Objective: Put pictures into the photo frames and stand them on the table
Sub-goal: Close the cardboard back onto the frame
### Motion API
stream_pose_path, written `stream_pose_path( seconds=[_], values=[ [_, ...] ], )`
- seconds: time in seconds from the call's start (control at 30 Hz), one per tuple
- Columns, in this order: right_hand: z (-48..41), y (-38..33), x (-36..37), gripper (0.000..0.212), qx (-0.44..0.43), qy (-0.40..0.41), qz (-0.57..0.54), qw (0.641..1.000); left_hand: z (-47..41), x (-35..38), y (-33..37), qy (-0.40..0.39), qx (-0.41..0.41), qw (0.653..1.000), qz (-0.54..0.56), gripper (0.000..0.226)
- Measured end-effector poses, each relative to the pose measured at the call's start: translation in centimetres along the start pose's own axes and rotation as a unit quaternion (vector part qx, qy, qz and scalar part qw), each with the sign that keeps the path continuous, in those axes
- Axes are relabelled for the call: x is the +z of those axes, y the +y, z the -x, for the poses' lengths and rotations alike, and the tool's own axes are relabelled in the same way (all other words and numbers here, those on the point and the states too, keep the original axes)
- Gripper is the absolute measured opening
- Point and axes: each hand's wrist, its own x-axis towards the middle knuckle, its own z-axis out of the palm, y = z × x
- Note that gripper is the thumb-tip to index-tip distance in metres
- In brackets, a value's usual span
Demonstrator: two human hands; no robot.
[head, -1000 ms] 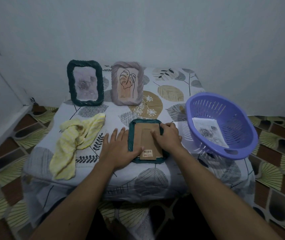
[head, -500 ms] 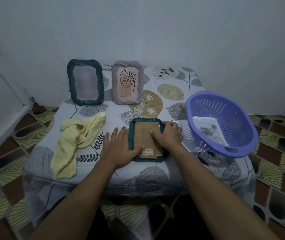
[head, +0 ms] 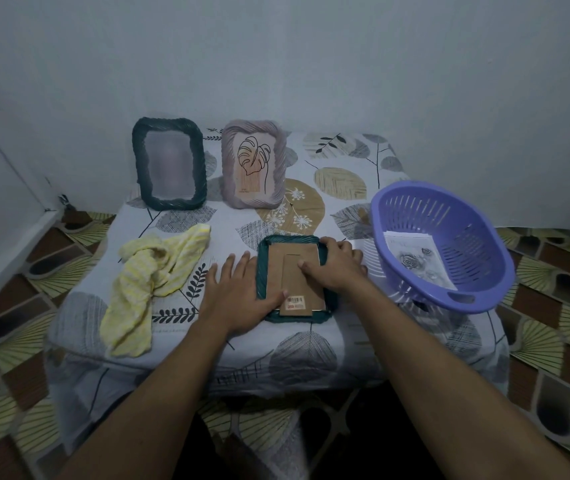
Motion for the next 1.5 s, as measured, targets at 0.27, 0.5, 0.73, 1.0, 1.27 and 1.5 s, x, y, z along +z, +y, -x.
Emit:
stream_pose_path(
  seconds=[0.27,0.5,0.73,1.0,1.27,1.5],
  values=[
    [-0.1,0.3,-0.4,0.078,-0.018,-0.009,0.020,1.000,0.0,-0.1,0.0,0.000,0.000,1.000,0.003,0.104],
    [-0.7,0.6,-0.7,0.080,-0.029,-0.012,0.020,0.999,0.0,-0.2,0.1,-0.002,-0.003,1.000,0.011,0.106],
    [-0.1,0.1,0.1,0.075,-0.016,0.033,0.022,0.999,0.1,-0.3,0.2,-0.002,-0.003,1.000,0.004,0.102],
    [0.6,-0.1,1.1,0.072,0.005,0.074,-0.001,0.997,0.2,-0.3,0.3,0.002,-0.004,1.000,0.006,0.102],
    [0.5,-0.6,1.0,0.070,0.032,0.076,-0.057,0.995,0.1,-0.3,0.2,-0.001,-0.004,1.000,0.008,0.101],
    [0.4,-0.9,0.6,0.071,0.036,0.065,-0.067,0.995,0.0,-0.2,0.1,0.001,-0.003,1.000,0.012,0.109]
  ],
)
